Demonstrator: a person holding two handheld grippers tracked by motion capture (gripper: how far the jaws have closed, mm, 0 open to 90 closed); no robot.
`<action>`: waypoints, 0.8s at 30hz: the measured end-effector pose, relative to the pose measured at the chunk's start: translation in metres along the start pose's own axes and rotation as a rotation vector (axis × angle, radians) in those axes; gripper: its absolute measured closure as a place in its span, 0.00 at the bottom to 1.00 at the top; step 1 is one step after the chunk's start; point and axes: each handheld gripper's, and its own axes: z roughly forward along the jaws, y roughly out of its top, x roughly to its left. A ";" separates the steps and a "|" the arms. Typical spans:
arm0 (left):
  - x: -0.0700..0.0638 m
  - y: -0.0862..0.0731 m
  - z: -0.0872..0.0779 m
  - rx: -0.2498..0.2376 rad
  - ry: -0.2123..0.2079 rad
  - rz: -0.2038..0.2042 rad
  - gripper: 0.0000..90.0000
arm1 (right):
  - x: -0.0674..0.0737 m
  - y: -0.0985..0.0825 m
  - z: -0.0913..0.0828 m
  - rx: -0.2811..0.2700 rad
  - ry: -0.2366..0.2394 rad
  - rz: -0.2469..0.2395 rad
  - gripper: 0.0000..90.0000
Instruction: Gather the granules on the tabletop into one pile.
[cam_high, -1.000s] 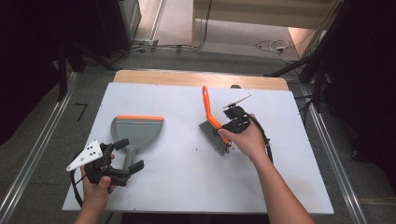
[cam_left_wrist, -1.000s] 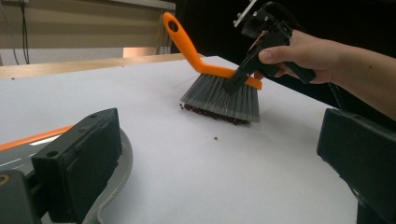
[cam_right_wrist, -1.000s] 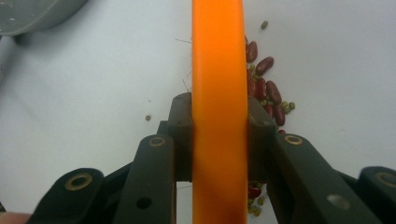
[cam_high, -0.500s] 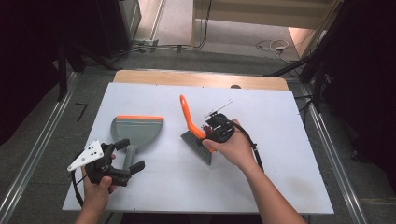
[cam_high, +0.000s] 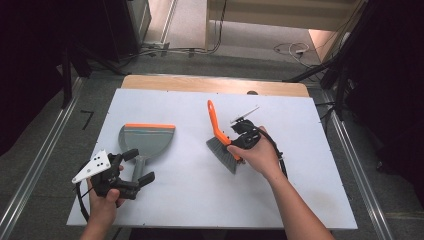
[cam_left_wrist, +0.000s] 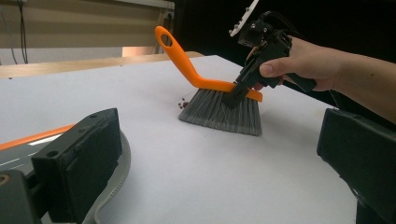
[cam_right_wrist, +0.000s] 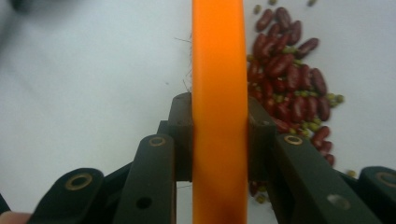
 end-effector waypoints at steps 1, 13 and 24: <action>0.000 0.000 0.000 0.001 0.000 0.001 0.01 | -0.002 -0.001 -0.001 -0.004 -0.003 0.004 0.76; 0.000 0.000 0.000 0.001 0.001 0.000 0.01 | -0.015 -0.003 -0.039 -0.098 -0.082 0.012 0.76; 0.000 0.000 0.001 0.002 0.000 0.002 0.01 | -0.028 -0.011 -0.037 -0.072 -0.453 -0.019 0.76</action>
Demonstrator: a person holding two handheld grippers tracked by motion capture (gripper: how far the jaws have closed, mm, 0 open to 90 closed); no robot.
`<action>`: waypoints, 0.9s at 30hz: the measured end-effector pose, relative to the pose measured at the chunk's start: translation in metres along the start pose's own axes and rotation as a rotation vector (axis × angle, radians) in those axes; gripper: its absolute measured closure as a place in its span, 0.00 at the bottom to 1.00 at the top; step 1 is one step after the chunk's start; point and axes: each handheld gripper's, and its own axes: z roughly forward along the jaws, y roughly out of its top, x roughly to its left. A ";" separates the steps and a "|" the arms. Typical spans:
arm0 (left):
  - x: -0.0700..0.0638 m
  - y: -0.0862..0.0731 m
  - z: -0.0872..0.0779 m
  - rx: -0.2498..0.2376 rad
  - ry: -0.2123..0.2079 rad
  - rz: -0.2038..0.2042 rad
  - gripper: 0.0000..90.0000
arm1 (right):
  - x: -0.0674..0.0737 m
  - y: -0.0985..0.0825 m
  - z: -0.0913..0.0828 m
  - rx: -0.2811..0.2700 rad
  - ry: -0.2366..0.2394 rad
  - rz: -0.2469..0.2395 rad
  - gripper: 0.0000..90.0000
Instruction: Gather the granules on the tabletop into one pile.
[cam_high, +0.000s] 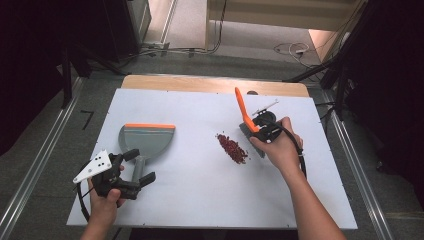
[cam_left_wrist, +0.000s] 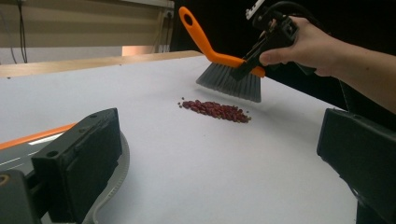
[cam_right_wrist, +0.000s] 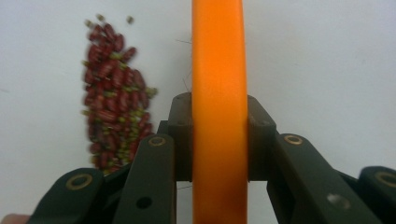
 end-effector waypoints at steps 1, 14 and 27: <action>0.000 0.000 0.000 0.001 -0.001 0.000 0.01 | 0.003 -0.001 0.004 0.005 -0.020 -0.009 0.76; 0.000 0.000 -0.001 -0.004 0.000 0.000 0.01 | 0.047 0.001 0.009 -0.001 -0.038 -0.124 0.76; 0.000 0.000 0.000 -0.002 0.000 0.000 0.01 | 0.041 0.020 0.002 -0.051 -0.008 -0.214 0.76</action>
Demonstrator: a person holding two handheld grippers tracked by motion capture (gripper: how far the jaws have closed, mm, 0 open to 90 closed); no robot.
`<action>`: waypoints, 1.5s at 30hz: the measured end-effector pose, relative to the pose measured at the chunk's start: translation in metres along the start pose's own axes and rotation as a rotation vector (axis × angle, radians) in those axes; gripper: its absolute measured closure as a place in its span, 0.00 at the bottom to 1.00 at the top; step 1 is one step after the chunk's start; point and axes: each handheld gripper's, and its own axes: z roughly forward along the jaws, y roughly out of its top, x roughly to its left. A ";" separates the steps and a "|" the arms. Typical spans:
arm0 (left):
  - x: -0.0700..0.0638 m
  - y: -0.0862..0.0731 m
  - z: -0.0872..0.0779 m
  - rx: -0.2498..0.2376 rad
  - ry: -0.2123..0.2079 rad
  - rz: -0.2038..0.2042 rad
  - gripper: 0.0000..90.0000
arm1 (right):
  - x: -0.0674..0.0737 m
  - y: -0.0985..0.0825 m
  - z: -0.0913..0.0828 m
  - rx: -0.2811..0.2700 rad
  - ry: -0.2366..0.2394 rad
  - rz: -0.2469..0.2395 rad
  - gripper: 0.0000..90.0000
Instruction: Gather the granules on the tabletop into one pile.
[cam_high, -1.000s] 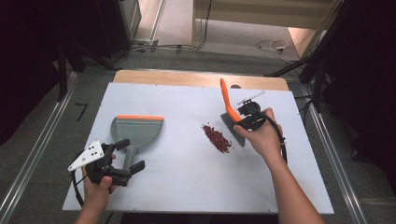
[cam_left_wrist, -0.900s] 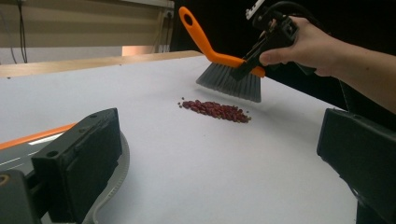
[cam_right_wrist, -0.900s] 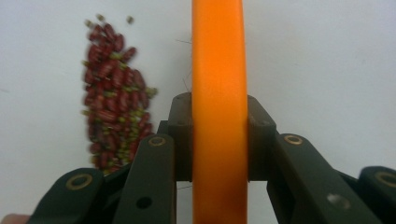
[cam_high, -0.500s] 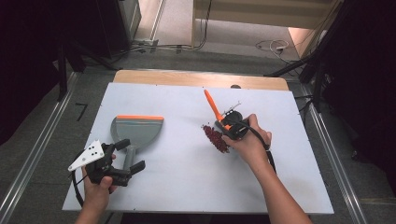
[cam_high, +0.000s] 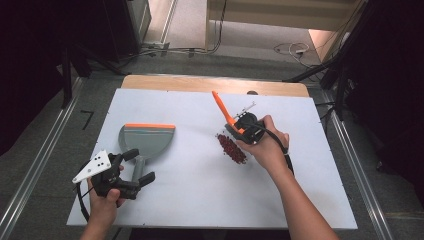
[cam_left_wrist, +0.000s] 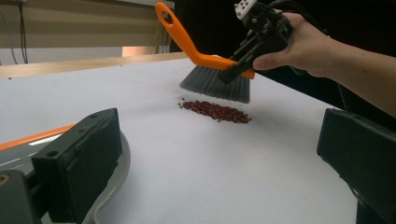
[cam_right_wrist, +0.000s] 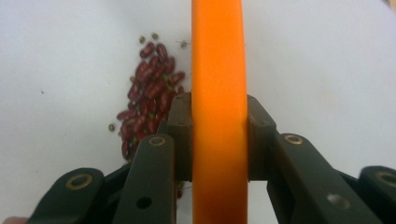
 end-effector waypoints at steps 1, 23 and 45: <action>0.000 0.000 0.000 0.001 -0.001 0.002 0.01 | 0.000 0.004 0.003 -0.007 0.002 -0.037 0.76; 0.001 -0.001 -0.001 0.004 0.004 0.000 0.01 | -0.002 -0.001 0.020 -0.087 0.056 -0.519 0.76; 0.001 -0.001 -0.001 0.004 0.004 -0.001 0.01 | -0.013 -0.019 -0.003 -0.135 0.064 -0.327 0.76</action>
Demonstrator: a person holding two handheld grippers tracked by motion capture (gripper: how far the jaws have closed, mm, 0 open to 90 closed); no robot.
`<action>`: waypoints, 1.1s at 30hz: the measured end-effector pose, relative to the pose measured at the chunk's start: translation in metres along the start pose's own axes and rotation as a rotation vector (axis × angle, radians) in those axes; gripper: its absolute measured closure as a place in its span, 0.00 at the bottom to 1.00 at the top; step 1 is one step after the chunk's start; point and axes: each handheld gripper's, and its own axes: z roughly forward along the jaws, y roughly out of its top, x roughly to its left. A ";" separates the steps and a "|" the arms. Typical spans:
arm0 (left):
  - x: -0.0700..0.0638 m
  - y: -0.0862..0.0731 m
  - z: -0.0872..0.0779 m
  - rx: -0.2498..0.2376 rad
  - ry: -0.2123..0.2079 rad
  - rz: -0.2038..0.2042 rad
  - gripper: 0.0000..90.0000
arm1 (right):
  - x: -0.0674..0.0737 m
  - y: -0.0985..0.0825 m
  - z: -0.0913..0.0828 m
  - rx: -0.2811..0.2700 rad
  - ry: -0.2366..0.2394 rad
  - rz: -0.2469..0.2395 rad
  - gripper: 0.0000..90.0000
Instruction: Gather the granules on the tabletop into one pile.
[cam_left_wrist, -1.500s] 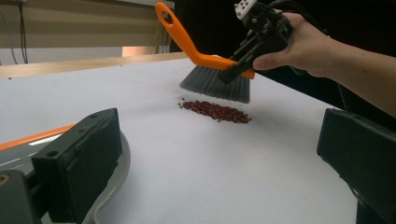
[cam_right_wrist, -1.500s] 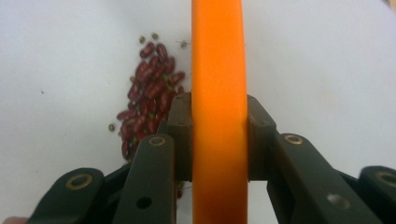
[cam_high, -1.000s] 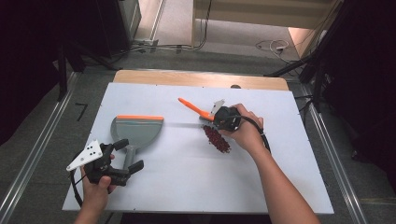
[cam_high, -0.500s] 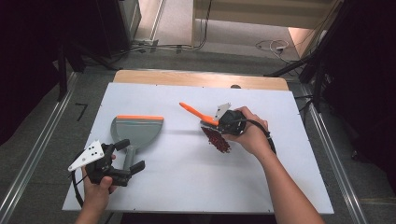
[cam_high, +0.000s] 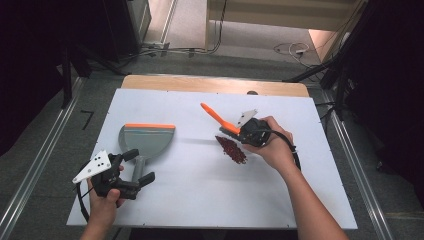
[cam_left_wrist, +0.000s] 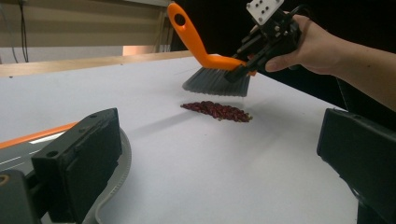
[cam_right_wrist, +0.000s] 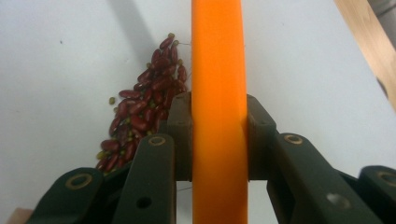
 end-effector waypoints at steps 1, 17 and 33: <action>0.000 0.000 0.000 0.000 0.000 -0.001 0.01 | 0.000 -0.002 -0.003 -0.001 0.011 0.034 0.76; -0.001 -0.001 0.003 0.010 0.002 0.007 0.01 | 0.008 -0.051 -0.045 -0.089 0.133 0.293 0.76; -0.001 -0.002 0.003 0.015 0.000 0.005 0.01 | 0.030 -0.021 -0.008 -0.014 0.354 0.122 0.76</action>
